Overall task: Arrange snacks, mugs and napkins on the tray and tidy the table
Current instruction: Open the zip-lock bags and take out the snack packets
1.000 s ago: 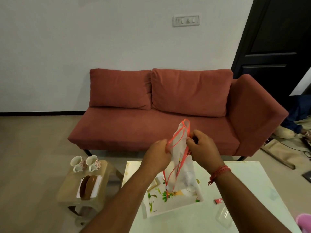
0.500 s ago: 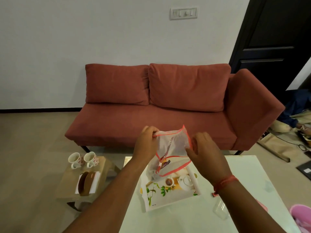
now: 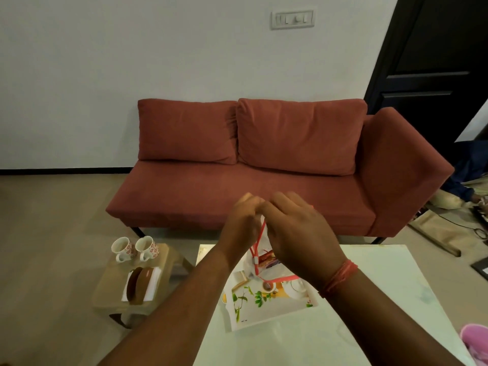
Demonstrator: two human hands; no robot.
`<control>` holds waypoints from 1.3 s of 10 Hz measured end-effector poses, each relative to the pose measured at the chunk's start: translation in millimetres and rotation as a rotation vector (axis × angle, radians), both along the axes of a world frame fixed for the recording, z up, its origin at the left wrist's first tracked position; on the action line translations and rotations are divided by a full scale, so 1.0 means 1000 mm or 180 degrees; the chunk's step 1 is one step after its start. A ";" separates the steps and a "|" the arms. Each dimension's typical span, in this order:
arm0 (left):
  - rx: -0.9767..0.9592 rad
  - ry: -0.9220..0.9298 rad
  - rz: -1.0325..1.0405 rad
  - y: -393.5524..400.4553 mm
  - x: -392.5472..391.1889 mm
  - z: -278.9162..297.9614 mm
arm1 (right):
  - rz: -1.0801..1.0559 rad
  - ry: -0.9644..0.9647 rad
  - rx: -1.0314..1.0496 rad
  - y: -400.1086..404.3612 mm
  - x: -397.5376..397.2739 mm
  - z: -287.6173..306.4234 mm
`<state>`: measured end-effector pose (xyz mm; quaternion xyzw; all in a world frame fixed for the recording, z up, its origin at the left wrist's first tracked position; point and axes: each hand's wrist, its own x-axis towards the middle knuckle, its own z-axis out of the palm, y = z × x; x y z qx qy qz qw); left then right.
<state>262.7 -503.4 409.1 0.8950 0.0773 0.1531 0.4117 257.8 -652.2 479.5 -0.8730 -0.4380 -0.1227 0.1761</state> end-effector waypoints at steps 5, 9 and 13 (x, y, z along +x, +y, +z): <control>-0.0122 -0.0049 0.0242 -0.011 0.014 0.017 | -0.0127 0.0512 -0.1819 0.001 0.014 -0.035; -0.0005 -0.0280 -0.0366 -0.037 0.006 0.037 | -0.1521 0.3585 -0.0167 0.047 0.034 -0.071; -0.0122 -0.0148 -0.0123 -0.023 -0.003 0.025 | -0.1025 0.2951 -0.0340 0.066 0.029 -0.084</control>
